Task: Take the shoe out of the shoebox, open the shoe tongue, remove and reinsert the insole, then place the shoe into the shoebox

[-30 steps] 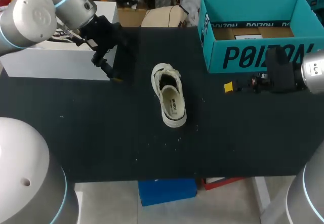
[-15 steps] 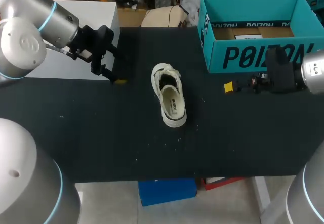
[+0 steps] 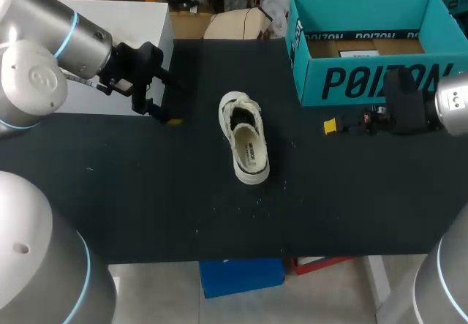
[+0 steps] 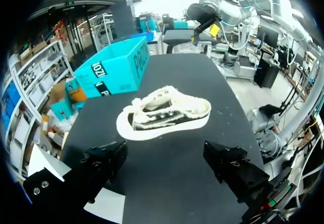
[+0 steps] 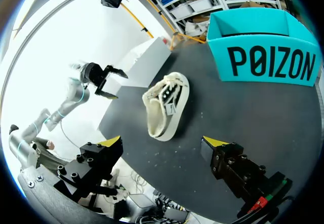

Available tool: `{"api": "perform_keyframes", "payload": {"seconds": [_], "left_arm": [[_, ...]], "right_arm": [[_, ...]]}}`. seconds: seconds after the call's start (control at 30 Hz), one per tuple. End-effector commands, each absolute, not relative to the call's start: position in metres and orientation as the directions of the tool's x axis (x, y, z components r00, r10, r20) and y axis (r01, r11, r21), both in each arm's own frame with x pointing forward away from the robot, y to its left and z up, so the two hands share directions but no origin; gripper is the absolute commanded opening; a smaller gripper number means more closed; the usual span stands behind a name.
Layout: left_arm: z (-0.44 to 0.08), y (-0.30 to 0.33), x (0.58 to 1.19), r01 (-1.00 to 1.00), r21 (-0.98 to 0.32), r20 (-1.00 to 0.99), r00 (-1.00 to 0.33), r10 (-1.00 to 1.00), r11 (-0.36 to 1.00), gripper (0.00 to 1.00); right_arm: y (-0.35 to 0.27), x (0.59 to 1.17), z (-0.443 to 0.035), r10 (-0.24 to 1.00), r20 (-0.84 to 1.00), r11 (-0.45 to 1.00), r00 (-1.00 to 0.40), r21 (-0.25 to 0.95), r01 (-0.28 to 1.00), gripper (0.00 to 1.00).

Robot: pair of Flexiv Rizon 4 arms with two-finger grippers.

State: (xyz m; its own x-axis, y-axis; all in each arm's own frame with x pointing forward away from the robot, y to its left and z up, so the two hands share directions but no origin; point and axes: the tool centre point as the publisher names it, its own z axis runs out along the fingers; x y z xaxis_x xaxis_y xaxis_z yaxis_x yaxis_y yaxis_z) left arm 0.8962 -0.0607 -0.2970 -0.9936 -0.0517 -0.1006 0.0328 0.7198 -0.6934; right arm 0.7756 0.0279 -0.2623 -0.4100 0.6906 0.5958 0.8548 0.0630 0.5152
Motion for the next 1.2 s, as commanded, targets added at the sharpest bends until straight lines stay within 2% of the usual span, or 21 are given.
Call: {"api": "perform_keyframes", "payload": {"seconds": [0.03,0.93,1.2], "left_arm": [[-0.297,-0.061,0.895,0.032,-0.691,-0.103,-0.993,-0.055,0.722,1.0],[-0.297,-0.061,0.895,0.032,-0.691,-0.103,-0.993,-0.055,0.722,1.0],[-0.297,-0.061,0.895,0.032,-0.691,-0.103,-0.993,-0.055,0.722,1.0]], "right_arm": [[0.029,0.776,-0.262,0.692,0.596,0.063,-0.409,0.514,0.856,1.0],[0.029,0.776,-0.262,0.692,0.596,0.063,-0.409,0.514,0.856,1.0],[0.045,0.817,-0.257,0.769,0.472,0.254,-0.43,0.392,0.884,1.0]]}}
